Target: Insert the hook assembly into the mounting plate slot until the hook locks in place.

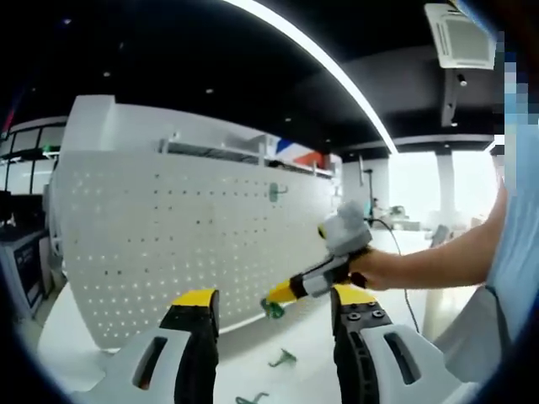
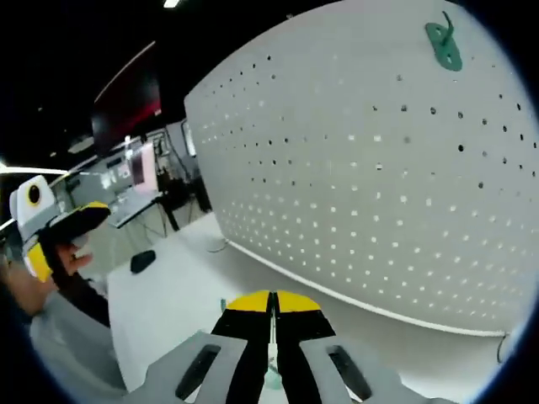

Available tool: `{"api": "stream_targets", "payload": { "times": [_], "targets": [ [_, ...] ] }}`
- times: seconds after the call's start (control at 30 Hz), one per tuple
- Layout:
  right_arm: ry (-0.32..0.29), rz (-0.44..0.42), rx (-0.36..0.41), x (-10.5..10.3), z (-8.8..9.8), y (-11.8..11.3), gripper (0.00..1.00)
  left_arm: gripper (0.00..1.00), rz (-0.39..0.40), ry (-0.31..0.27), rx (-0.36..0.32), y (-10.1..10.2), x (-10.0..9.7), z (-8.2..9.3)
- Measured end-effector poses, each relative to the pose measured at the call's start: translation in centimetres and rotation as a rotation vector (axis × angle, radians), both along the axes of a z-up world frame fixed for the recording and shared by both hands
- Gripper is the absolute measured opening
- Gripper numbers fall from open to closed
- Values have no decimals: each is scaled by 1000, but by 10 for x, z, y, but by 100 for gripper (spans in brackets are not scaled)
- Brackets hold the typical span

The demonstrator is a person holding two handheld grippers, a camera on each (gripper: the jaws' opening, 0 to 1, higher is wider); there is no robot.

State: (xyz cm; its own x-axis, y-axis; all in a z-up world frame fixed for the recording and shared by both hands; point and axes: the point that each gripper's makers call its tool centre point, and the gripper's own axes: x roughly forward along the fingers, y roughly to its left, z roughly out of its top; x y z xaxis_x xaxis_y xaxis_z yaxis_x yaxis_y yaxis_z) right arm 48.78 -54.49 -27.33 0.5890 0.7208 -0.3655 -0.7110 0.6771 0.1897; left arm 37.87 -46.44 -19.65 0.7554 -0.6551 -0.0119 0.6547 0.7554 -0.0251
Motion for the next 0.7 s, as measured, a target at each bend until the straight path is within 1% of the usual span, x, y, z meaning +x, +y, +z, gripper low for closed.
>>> {"api": "stream_targets", "payload": {
  "times": [0.23, 0.33, 0.53, 0.7],
  "targets": [
    [-51, 10, 28, -9, 26, -3, 0, 54, -20, -18, 6, -5, -1, 9],
    [-73, 22, 58, -14, 40, -3, 0, 54, -30, -26, 11, -7, -2, 13],
    [-118, 78, 126, -28, 69, -1, 0, 52, -58, -47, 21, -10, -2, 23],
    [-152, 119, 153, -39, 84, -1, 0, 51, -91, -68, 29, -18, -5, 32]
  ]
}}
